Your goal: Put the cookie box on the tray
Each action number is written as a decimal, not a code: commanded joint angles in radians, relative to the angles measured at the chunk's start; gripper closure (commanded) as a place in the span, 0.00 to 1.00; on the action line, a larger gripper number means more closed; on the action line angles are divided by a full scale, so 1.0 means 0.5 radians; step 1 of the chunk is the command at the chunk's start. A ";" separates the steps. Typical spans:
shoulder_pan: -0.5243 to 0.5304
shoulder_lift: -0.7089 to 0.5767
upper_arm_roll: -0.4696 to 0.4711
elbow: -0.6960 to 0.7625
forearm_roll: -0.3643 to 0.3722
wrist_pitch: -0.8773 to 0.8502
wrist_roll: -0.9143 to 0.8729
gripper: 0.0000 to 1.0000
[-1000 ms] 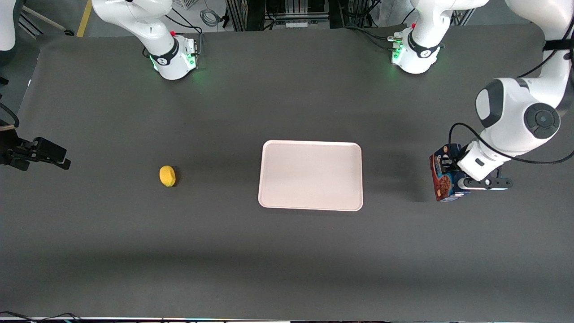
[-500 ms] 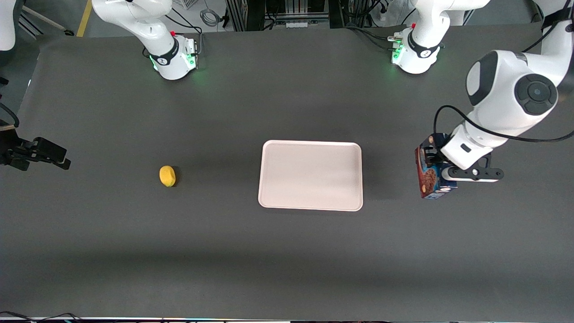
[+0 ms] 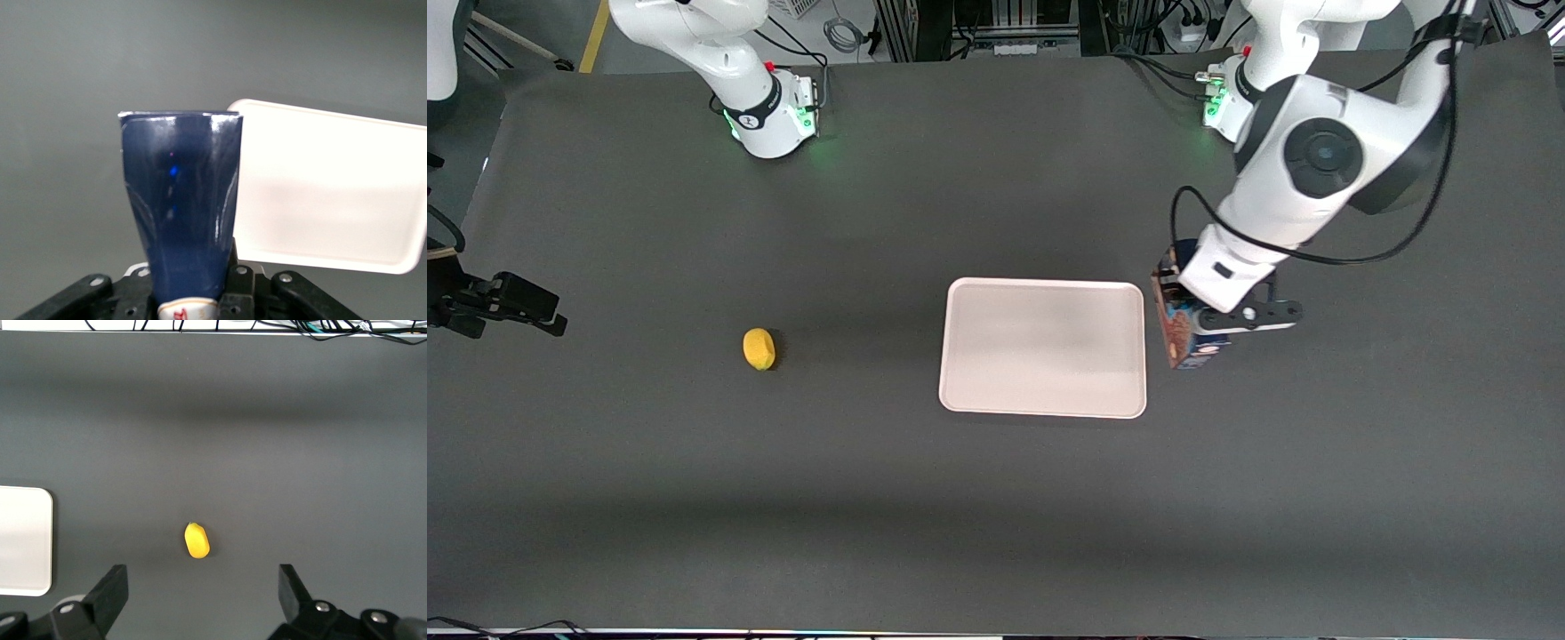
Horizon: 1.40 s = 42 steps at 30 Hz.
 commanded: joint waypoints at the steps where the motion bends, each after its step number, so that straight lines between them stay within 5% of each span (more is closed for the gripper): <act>1: -0.044 0.106 -0.039 0.094 0.000 -0.003 -0.092 0.66; 9: -0.120 0.272 -0.085 0.073 0.036 0.193 -0.113 0.66; 19: -0.191 0.489 -0.085 0.048 0.343 0.389 -0.264 0.66; 42: -0.237 0.689 -0.060 -0.035 0.463 0.700 -0.325 0.62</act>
